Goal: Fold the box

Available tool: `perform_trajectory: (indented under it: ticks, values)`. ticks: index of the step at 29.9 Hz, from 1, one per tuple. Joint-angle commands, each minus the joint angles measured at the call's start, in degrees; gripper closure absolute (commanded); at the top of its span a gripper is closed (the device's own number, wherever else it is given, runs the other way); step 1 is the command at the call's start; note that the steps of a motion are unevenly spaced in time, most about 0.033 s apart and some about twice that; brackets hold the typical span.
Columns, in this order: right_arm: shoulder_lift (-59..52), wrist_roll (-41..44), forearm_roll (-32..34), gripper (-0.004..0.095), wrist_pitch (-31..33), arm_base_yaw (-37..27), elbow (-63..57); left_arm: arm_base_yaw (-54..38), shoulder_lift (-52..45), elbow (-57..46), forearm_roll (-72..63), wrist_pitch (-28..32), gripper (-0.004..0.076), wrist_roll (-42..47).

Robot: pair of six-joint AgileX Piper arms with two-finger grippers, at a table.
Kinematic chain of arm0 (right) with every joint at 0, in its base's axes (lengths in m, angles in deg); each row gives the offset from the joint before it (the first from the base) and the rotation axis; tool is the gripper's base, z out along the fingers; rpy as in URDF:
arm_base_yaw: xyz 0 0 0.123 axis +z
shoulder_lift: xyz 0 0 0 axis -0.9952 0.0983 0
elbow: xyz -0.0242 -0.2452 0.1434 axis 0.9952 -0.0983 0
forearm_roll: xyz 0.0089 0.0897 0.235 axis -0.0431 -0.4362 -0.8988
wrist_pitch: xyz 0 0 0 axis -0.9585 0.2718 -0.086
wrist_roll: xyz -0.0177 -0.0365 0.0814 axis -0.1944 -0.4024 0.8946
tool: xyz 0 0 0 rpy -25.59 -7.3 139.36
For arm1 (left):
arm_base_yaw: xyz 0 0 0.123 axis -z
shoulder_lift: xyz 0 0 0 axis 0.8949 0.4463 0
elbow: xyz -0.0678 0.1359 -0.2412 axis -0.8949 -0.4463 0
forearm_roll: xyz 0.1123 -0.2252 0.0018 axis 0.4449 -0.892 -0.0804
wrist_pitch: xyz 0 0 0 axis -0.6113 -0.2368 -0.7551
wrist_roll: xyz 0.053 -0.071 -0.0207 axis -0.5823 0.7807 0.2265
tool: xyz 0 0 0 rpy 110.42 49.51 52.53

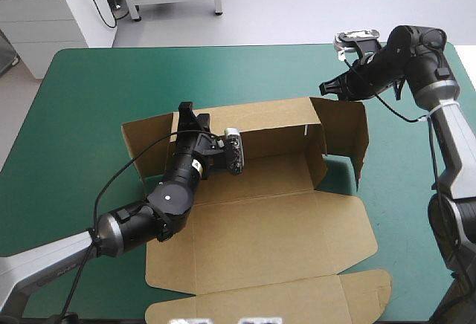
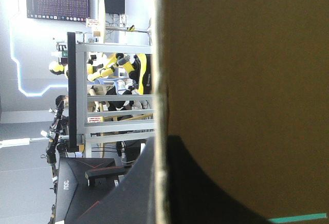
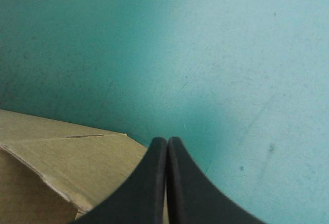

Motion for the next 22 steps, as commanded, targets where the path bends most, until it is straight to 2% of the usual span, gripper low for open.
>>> perform_trajectory:
  ticks: [1, 5, 14, 16, 22]
  values:
    - [-3.3, -0.9, -0.5, 0.0929, 0.2, -0.4, 1.6, 0.2, -2.3, 1.5, 3.4, -2.5, 0.0731, 0.7]
    - [-4.2, -1.6, -1.0, 0.0929, 0.2, -0.4, 0.7, 0.2, -2.3, 1.5, 3.4, -2.5, 0.0731, 0.7]
    - [-8.9, -6.1, -3.9, 0.0929, 0.0, -0.4, -10.6, 0.2, -2.3, 1.5, 3.4, -2.4, 0.0731, 0.7]
    - [-10.1, -7.5, -5.3, 0.0929, -1.5, -0.4, -13.3, 0.2, -2.3, 1.5, 3.4, -2.3, 0.0731, 0.7]
    - [-16.4, -14.6, -12.2, 0.0929, -12.7, -0.4, -25.6, 0.2, -2.3, 1.5, 3.4, -1.3, 0.0731, 0.7]
